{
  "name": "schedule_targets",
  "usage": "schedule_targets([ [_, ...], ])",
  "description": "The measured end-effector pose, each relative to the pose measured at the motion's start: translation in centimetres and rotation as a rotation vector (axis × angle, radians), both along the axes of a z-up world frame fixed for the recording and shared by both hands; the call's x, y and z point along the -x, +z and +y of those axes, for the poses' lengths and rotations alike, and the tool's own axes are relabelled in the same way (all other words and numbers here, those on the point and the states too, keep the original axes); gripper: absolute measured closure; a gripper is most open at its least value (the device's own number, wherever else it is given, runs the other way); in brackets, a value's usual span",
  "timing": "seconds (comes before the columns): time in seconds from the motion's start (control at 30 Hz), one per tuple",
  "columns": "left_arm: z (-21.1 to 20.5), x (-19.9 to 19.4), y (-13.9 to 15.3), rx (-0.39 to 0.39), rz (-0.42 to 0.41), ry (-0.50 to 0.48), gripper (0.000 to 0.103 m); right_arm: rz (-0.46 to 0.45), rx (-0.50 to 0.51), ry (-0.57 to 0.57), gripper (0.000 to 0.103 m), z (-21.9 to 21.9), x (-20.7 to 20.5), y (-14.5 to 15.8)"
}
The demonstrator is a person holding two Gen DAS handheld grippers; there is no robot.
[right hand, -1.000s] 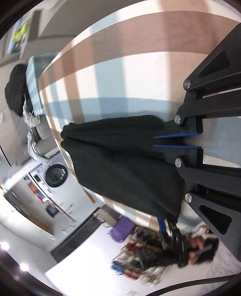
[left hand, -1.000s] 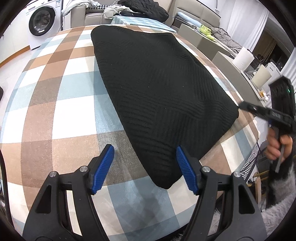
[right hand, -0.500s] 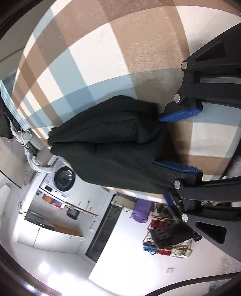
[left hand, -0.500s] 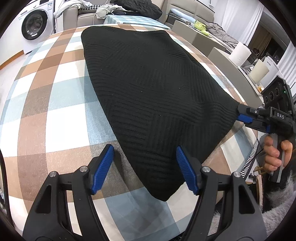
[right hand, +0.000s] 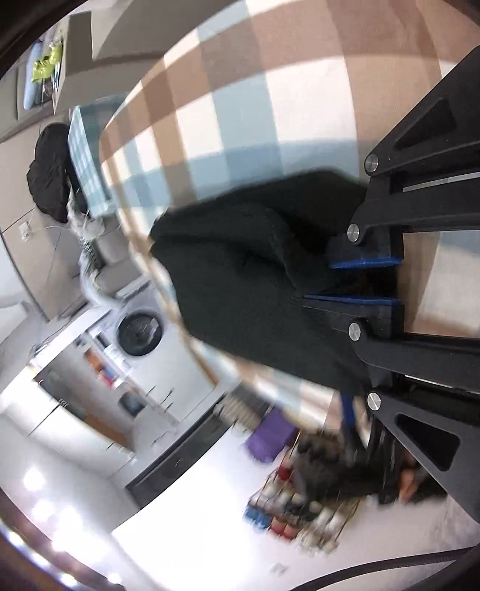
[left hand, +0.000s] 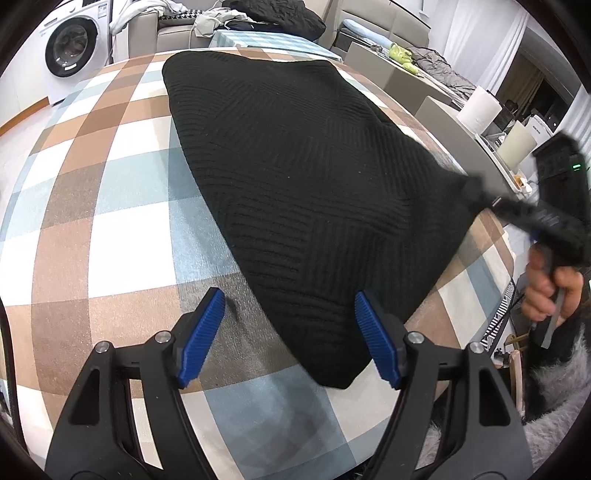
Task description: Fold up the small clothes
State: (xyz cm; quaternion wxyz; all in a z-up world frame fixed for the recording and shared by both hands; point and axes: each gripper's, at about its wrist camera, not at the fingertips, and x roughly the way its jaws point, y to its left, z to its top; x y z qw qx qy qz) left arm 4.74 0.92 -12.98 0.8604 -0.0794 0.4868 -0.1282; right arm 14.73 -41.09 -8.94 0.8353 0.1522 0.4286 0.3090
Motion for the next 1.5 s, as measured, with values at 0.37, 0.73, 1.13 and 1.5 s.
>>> schedule_targets([
  [0.37,0.6,-0.1,0.6,0.002,-0.021,0.053,0.033,0.059,0.017,-0.115,0.074,-3.4,0.2,-0.8],
  [0.73,1.1,-1.7,0.4,0.024,-0.027,0.137,0.033,0.004,0.095,0.029,0.097,3.4,-4.5,-1.9],
  [1.13,1.7,-3.5,0.2,0.07,-0.014,0.179,0.033,-0.02,0.126,-0.037,0.049,0.2,-4.8,-0.3],
  [1.5,0.8,-5.7,-0.3,0.031,-0.017,0.161,0.058,0.04,0.203,-0.025,0.074,2.5,-8.4,-2.8],
])
